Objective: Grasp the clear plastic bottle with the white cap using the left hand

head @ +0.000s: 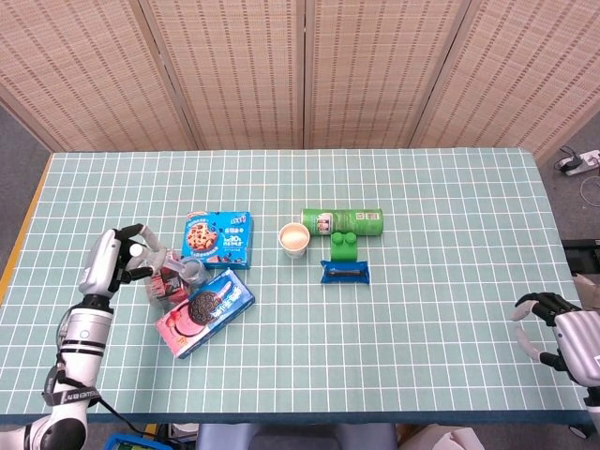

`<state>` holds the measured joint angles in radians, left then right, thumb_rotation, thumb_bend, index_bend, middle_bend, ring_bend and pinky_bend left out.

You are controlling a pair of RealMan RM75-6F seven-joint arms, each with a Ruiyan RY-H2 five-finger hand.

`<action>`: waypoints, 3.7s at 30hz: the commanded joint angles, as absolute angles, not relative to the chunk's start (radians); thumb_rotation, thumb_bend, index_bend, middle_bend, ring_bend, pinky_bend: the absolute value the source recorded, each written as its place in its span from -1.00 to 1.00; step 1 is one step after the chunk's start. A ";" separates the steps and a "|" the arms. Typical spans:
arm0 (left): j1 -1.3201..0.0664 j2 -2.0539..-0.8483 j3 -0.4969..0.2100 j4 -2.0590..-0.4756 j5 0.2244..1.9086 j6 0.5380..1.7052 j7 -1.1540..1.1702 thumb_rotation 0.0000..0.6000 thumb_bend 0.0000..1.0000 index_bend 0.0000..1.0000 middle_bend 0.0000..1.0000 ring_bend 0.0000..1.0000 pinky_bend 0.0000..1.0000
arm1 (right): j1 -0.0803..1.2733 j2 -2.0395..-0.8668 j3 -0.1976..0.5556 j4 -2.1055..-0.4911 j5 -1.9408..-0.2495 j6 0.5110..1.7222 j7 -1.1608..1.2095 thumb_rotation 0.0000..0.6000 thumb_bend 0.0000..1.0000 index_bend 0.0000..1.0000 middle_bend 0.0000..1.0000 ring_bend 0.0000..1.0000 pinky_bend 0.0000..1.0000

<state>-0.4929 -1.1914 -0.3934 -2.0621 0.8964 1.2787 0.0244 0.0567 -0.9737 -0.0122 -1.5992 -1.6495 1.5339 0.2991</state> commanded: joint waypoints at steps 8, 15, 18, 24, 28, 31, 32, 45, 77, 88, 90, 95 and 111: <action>-0.516 -1.209 -0.396 -2.042 0.864 1.272 0.048 1.00 -0.13 0.58 1.00 1.00 1.00 | 0.055 -0.972 -0.013 -1.595 -1.653 1.539 0.309 1.00 -0.31 -0.03 -0.21 -0.38 0.04; -0.525 -1.224 -0.391 -2.019 0.849 1.263 0.046 1.00 -0.13 0.58 1.00 1.00 1.00 | 0.057 -0.972 -0.014 -1.594 -1.653 1.536 0.310 1.00 -0.31 -0.03 -0.21 -0.38 0.04; -0.524 -1.228 -0.390 -2.004 0.844 1.257 0.035 1.00 -0.12 0.58 1.00 1.00 1.00 | 0.057 -0.972 -0.014 -1.594 -1.652 1.535 0.310 1.00 -0.31 -0.03 -0.21 -0.38 0.04; -0.521 -1.235 -0.384 -1.983 0.846 1.248 0.017 1.00 -0.12 0.58 1.00 1.00 1.00 | 0.060 -0.974 -0.013 -1.593 -1.648 1.528 0.309 1.00 -0.31 -0.03 -0.21 -0.38 0.04; -0.526 -1.251 -0.378 -1.958 0.846 1.239 0.013 1.00 -0.12 0.58 1.00 1.00 1.00 | 0.061 -0.974 -0.014 -1.595 -1.649 1.526 0.305 1.00 -0.31 -0.03 -0.21 -0.38 0.04; -0.530 -1.266 -0.373 -1.938 0.847 1.233 0.012 1.00 -0.12 0.58 1.00 1.00 1.00 | 0.060 -0.974 -0.014 -1.595 -1.647 1.526 0.305 1.00 -0.31 -0.03 -0.21 -0.38 0.04; -0.531 -1.272 -0.370 -1.929 0.848 1.235 0.014 1.00 -0.12 0.58 1.00 1.00 1.00 | 0.061 -0.974 -0.014 -1.595 -1.647 1.526 0.305 1.00 -0.31 -0.03 -0.21 -0.38 0.04; -0.553 -1.350 -0.350 -1.829 0.852 1.215 0.025 1.00 -0.12 0.57 1.00 1.00 1.00 | 0.060 -0.973 -0.016 -1.594 -1.652 1.528 0.311 1.00 -0.31 -0.03 -0.21 -0.38 0.04; -0.555 -1.479 -0.316 -1.616 0.954 1.148 -0.061 1.00 -0.13 0.50 1.00 1.00 1.00 | 0.065 -0.968 -0.019 -1.594 -1.651 1.520 0.320 1.00 -0.31 -0.03 -0.21 -0.38 0.04; -0.539 -1.476 -0.316 -1.603 0.967 1.138 -0.081 1.00 -0.19 0.09 1.00 1.00 1.00 | 0.065 -0.967 -0.019 -1.592 -1.651 1.520 0.325 1.00 -0.31 -0.03 -0.21 -0.38 0.04; -0.537 -1.469 -0.314 -1.607 0.962 1.129 -0.081 1.00 -0.34 -0.02 1.00 1.00 1.00 | 0.065 -0.967 -0.018 -1.592 -1.650 1.520 0.325 1.00 -0.31 -0.03 -0.21 -0.38 0.04; -0.525 -1.449 -0.311 -1.625 0.961 1.119 -0.090 1.00 -0.79 -0.19 1.00 1.00 1.00 | 0.067 -0.969 -0.019 -1.594 -1.650 1.514 0.317 1.00 -0.31 -0.03 -0.21 -0.38 0.04; -0.444 -1.314 -0.265 -1.761 1.022 1.157 -0.081 1.00 -0.95 -0.28 1.00 1.00 1.00 | 0.069 -0.974 -0.019 -1.600 -1.646 1.508 0.294 1.00 -0.31 -0.03 -0.21 -0.38 0.04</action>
<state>-0.4580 -1.3349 -0.2764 -1.7408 1.0112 1.1483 -0.0907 0.0684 -0.9743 -0.0195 -1.5999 -1.6465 1.5082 0.2944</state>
